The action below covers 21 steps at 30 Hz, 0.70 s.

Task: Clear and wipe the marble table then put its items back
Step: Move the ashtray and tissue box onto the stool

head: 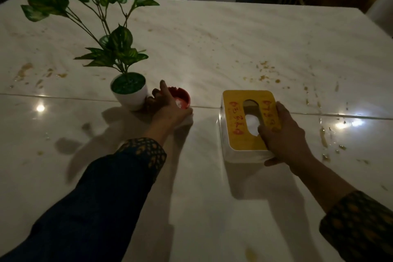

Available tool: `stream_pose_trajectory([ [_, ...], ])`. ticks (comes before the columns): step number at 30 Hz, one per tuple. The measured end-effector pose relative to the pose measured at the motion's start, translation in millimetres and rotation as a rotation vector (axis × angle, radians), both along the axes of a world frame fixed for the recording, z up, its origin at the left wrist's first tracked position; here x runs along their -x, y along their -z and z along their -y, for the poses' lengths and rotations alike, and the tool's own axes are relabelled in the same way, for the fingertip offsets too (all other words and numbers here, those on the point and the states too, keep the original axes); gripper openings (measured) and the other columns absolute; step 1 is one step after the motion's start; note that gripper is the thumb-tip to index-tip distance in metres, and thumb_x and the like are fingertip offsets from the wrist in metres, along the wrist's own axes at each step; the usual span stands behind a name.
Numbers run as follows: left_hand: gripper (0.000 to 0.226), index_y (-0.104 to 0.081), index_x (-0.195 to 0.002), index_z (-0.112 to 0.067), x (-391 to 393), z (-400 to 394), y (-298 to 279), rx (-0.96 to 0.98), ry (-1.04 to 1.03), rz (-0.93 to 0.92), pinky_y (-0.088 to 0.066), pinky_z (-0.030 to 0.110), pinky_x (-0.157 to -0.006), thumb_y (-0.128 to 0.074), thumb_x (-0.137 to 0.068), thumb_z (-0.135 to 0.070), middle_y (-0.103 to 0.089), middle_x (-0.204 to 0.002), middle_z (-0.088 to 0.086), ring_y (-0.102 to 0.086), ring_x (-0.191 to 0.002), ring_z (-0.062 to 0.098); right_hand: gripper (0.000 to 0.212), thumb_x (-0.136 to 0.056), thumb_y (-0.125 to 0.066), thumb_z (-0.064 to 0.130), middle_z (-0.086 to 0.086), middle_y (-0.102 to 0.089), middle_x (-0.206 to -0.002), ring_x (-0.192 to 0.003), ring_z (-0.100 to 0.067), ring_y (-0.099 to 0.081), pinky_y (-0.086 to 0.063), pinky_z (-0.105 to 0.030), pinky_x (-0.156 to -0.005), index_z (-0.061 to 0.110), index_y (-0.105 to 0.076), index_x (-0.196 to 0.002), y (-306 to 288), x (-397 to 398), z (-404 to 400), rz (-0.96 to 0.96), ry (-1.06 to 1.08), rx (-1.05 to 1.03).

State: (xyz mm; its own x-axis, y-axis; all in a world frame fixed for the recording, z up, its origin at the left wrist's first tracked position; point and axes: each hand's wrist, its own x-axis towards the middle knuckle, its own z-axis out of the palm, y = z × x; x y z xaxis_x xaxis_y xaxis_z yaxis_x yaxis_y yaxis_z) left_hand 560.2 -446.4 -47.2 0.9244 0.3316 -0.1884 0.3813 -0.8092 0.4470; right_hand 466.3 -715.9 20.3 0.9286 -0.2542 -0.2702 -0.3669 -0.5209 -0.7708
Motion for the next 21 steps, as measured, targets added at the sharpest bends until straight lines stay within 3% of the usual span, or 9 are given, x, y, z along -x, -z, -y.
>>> stream_pose_trajectory([
  [3,0.125,0.014,-0.144,-0.038,20,5,1,0.063,0.024,0.038,-0.042,0.053,-0.103,-0.079,-0.061,-0.057,-0.019,-0.151,0.013,-0.032,-0.134,0.041,0.082,-0.088,-0.064,0.03,-0.007,-0.049,-0.134,-0.094,-0.03,-0.055,-0.057,-0.049,-0.045,0.044,-0.013,-0.15,-1,5,-2,-0.001,0.026,-0.015],
  [6,0.119,-0.006,-0.149,-0.026,59,16,-7,0.035,0.126,0.118,-0.042,0.047,-0.101,-0.081,-0.062,-0.055,-0.032,-0.147,0.012,-0.037,-0.13,0.036,0.079,-0.087,-0.064,0.032,-0.006,-0.053,-0.128,-0.095,-0.032,-0.057,-0.056,-0.046,-0.042,0.046,-0.016,-0.149,-5,21,-1,0.003,0.057,-0.026],
  [11,0.117,-0.021,-0.149,-0.01,132,30,-29,0.061,0.339,0.172,-0.036,0.038,-0.105,-0.082,-0.06,-0.055,-0.03,-0.149,0.01,-0.034,-0.129,0.029,0.078,-0.089,-0.063,0.03,-0.008,-0.046,-0.139,-0.103,-0.033,-0.054,-0.056,-0.046,-0.043,0.043,-0.016,-0.15,-9,71,12,0.009,0.128,-0.024],
  [15,0.119,-0.028,-0.146,-0.012,176,45,-54,0.112,0.45,0.181,-0.039,0.038,-0.103,-0.079,-0.051,-0.062,-0.034,-0.144,0.006,-0.038,-0.124,0.027,0.076,-0.093,-0.06,0.031,-0.01,-0.044,-0.144,-0.101,-0.032,-0.056,-0.058,-0.043,-0.047,0.039,-0.013,-0.152,-23,135,34,0.03,0.188,-0.017],
  [21,0.121,-0.023,-0.148,-0.018,242,110,-93,0.166,0.711,0.206,-0.041,0.041,-0.105,-0.086,-0.052,-0.057,-0.031,-0.147,0.003,-0.031,-0.131,0.024,0.08,-0.089,-0.059,0.048,-0.007,-0.04,-0.146,-0.101,-0.028,-0.055,-0.058,-0.038,-0.048,0.042,-0.01,-0.152,-56,252,100,0.066,0.215,0.052],
])
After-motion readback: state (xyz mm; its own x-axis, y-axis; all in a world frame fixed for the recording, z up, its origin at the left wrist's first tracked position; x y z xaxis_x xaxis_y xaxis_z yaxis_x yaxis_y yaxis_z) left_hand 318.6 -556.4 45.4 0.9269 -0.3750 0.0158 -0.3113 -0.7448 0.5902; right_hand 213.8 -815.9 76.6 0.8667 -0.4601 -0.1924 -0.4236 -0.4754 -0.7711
